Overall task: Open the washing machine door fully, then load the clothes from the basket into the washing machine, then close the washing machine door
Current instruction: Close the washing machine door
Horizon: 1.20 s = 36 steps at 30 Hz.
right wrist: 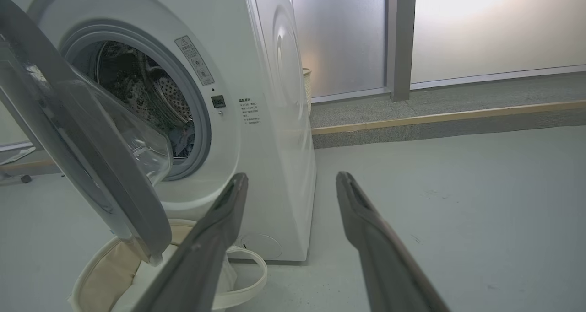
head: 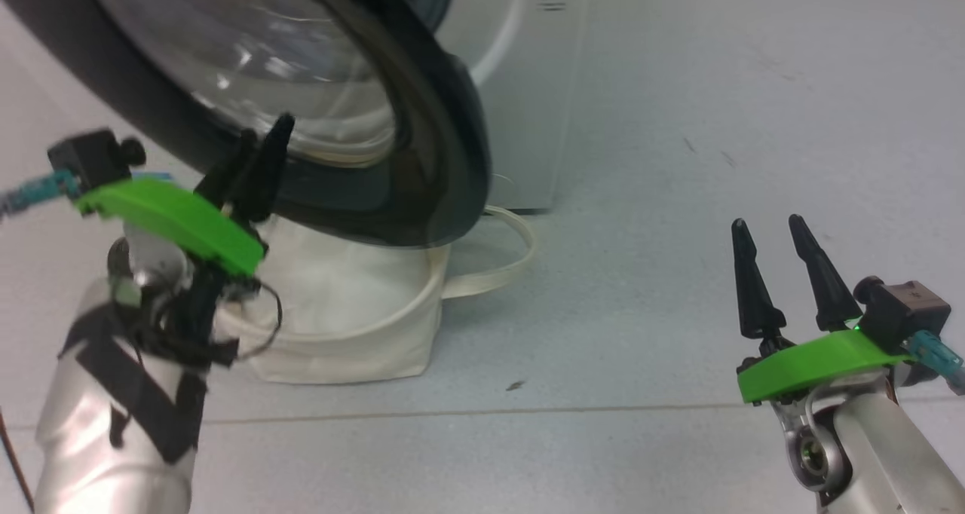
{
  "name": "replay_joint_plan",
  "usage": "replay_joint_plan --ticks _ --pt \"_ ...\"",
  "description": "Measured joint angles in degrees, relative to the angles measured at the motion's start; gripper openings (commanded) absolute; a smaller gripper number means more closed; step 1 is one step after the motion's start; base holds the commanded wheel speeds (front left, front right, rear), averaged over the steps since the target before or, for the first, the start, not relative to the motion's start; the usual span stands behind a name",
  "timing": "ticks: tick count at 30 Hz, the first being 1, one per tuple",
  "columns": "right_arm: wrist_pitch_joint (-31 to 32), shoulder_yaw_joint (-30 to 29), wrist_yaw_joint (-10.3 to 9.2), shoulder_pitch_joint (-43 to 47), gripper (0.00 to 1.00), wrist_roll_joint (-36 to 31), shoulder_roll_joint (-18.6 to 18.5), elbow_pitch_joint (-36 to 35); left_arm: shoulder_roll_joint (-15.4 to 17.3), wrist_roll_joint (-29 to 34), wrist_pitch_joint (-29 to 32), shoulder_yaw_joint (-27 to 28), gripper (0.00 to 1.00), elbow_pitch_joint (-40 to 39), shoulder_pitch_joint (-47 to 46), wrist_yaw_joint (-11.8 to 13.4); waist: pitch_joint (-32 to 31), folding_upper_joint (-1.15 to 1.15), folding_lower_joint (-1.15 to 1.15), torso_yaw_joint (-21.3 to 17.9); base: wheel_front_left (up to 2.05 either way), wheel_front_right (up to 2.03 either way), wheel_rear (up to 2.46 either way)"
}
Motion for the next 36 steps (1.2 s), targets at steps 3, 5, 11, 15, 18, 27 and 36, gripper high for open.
replay_joint_plan --ticks 3,5,11,15,18,27,36 --pt "0.0 -0.1 0.0 -0.01 1.0 0.0 -0.19 0.05 3.38 4.09 -9.31 -5.59 1.0 -2.13 4.96 0.0 -0.65 0.0 0.0 2.45 0.0 0.0 0.0" --pt "0.0 -0.08 0.0 0.04 1.0 0.0 -0.55 0.15 6.44 7.68 -18.83 -9.84 1.0 -2.09 9.33 0.0 -1.64 0.0 0.0 4.4 0.0 0.0 0.0" --pt "0.0 -0.23 0.0 0.09 1.0 0.0 -1.89 0.18 10.58 14.06 -32.55 -15.12 1.0 1.99 12.24 -0.04 -3.46 0.0 0.0 7.09 0.0 0.0 0.0" --pt "0.0 -0.47 0.0 0.12 1.0 0.0 -2.19 0.16 12.23 17.89 -34.24 -13.96 1.0 4.91 12.71 0.01 -3.98 0.0 -0.01 8.04 0.0 0.0 0.0" --pt "0.0 -0.76 0.0 0.14 1.0 0.0 -2.44 0.16 11.98 19.71 -34.26 -10.63 1.0 5.09 13.43 0.04 -4.16 0.0 0.0 8.44 0.0 0.0 0.0" --pt "0.0 -0.77 0.0 0.27 1.0 0.0 -2.41 0.26 9.22 24.2 -34.26 -3.88 1.0 3.72 16.58 0.01 -4.11 0.0 0.0 8.16 0.0 0.0 0.0" --pt "0.0 -0.68 0.0 0.27 1.0 0.01 -2.41 0.42 7.93 26.16 -34.26 -1.92 1.0 3.08 16.57 -0.04 -4.4 0.0 0.0 8.29 0.0 0.0 0.0"
